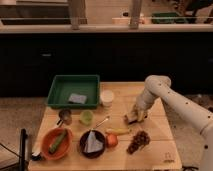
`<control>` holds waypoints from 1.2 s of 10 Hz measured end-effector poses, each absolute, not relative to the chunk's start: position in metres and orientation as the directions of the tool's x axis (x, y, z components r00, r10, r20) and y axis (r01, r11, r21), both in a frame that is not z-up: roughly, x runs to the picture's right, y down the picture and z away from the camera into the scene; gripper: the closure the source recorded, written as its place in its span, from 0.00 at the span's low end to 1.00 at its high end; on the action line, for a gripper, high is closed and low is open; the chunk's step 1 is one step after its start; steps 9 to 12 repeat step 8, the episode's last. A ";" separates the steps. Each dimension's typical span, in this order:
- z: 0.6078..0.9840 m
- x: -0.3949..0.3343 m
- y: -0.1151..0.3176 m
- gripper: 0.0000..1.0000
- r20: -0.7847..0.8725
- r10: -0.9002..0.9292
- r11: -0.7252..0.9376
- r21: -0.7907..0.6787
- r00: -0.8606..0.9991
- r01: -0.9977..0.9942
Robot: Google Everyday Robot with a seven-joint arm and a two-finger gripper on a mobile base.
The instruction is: Wipe table surface with eraser
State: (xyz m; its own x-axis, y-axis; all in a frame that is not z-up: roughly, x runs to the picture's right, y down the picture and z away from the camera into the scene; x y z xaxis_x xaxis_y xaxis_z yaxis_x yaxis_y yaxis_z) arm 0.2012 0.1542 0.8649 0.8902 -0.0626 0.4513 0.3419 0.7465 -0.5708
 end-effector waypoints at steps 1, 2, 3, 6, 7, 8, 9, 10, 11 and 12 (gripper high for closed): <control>0.873 0.203 0.150 1.00 0.439 -0.057 0.756 -0.567 0.896 0.326; 0.882 0.201 0.145 1.00 0.433 -0.055 0.764 -0.562 0.900 0.317; 0.888 0.197 0.141 1.00 0.432 -0.053 0.770 -0.556 0.900 0.312; 0.894 0.190 0.134 1.00 0.441 -0.051 0.784 -0.538 0.896 0.310; 0.894 0.186 0.133 1.00 0.453 -0.053 0.785 -0.532 0.890 0.317; 0.894 0.183 0.131 1.00 0.473 -0.049 0.787 -0.524 0.880 0.326; 0.894 0.183 0.131 1.00 0.473 -0.049 0.787 -0.524 0.880 0.326; 0.894 0.183 0.131 1.00 0.473 -0.049 0.787 -0.524 0.880 0.326; 0.894 0.183 0.131 1.00 0.473 -0.049 0.787 -0.524 0.880 0.326; 0.894 0.183 0.131 1.00 0.473 -0.049 0.787 -0.524 0.880 0.326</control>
